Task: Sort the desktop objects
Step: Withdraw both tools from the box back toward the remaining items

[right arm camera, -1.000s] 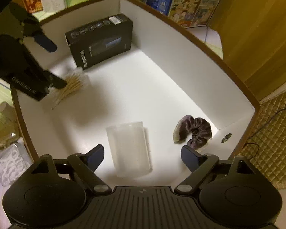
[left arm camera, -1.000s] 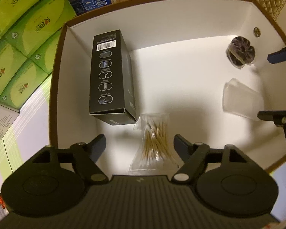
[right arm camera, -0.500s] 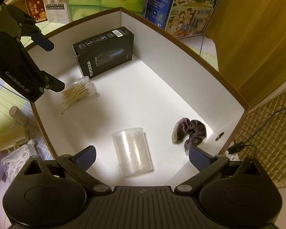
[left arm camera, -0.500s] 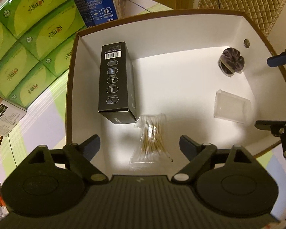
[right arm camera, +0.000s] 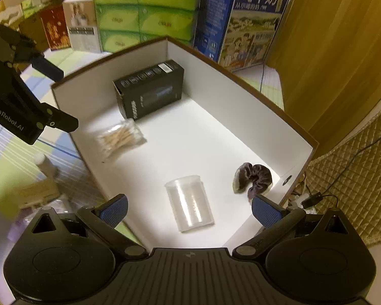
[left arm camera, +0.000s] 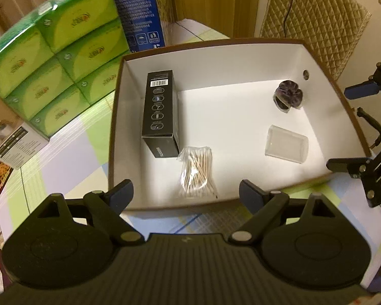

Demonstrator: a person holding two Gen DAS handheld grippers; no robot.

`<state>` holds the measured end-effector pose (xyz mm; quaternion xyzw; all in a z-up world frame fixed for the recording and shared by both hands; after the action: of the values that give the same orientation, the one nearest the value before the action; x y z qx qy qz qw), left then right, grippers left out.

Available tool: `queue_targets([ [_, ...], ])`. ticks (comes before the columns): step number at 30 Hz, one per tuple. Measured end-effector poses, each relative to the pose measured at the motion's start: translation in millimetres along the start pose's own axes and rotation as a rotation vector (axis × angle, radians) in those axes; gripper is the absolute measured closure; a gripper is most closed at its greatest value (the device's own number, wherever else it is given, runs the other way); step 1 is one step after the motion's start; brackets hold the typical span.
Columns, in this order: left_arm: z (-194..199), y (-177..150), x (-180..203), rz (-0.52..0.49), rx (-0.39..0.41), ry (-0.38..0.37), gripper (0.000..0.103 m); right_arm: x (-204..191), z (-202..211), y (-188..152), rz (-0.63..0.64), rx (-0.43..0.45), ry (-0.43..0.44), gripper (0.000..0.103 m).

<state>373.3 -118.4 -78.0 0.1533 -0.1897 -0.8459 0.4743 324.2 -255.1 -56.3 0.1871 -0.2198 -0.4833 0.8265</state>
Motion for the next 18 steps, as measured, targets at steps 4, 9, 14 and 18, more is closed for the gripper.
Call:
queue_targets([
  [4, 19, -13, -3, 0.028, 0.021, -0.015, 0.015, -5, 17, -5, -0.029, 0.032, 0.006, 0.002],
  [9, 41, -27, -5, 0.039, 0.053, -0.007, 0.015, -12, 35, -12, -0.062, 0.066, 0.009, 0.002],
  [14, 61, -36, -3, 0.043, 0.090, -0.006, 0.015, -20, 49, -19, -0.093, 0.093, 0.013, 0.002],
  [18, 72, -45, 0, 0.043, 0.105, 0.000, 0.015, -28, 59, -24, -0.114, 0.108, 0.015, 0.002],
])
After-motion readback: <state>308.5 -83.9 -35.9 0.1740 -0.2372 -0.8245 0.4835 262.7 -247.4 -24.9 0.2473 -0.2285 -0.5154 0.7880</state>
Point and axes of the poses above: each gripper's, at about its wrist camera, not at the fingertips, and z roughly against the way its jaws point, x to its right, y to its top, the point moved 6 cm from there along -z, roughly the way its jaws point, and after that the axes turned 3 degrees about -y, right-handed, at the moved point
